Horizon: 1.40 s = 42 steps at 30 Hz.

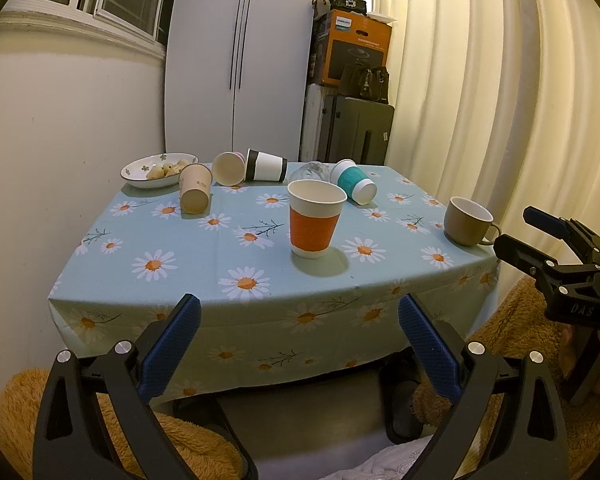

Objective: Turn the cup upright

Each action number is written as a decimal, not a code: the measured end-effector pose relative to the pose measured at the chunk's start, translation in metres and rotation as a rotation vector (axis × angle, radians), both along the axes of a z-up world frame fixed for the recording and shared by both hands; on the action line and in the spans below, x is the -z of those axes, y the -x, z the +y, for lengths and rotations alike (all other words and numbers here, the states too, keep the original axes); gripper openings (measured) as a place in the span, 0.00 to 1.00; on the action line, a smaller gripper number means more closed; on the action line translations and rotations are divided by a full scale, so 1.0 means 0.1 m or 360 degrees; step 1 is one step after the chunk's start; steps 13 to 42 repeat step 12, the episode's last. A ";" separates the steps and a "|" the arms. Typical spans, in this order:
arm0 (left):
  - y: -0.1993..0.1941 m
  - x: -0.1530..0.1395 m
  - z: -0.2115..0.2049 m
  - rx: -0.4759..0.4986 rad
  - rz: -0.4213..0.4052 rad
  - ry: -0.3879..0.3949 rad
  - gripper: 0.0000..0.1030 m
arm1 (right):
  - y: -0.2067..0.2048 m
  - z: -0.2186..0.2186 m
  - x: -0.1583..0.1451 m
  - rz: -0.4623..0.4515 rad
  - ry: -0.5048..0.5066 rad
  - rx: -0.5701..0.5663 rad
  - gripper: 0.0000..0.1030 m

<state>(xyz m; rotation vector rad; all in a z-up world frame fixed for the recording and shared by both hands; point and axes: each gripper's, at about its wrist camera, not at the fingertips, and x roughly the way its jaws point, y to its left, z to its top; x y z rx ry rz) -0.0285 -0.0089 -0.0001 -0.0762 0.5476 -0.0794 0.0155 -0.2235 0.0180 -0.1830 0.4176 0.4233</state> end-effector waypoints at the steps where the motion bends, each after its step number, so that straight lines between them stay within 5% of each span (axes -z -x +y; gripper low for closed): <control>1: 0.00 0.00 0.00 0.0001 0.0002 0.0000 0.94 | 0.00 -0.01 0.00 0.0001 0.0001 0.0000 0.95; 42: -0.01 0.01 0.00 0.0004 0.0017 0.0005 0.94 | 0.00 -0.02 0.01 0.0002 0.0007 0.0000 0.95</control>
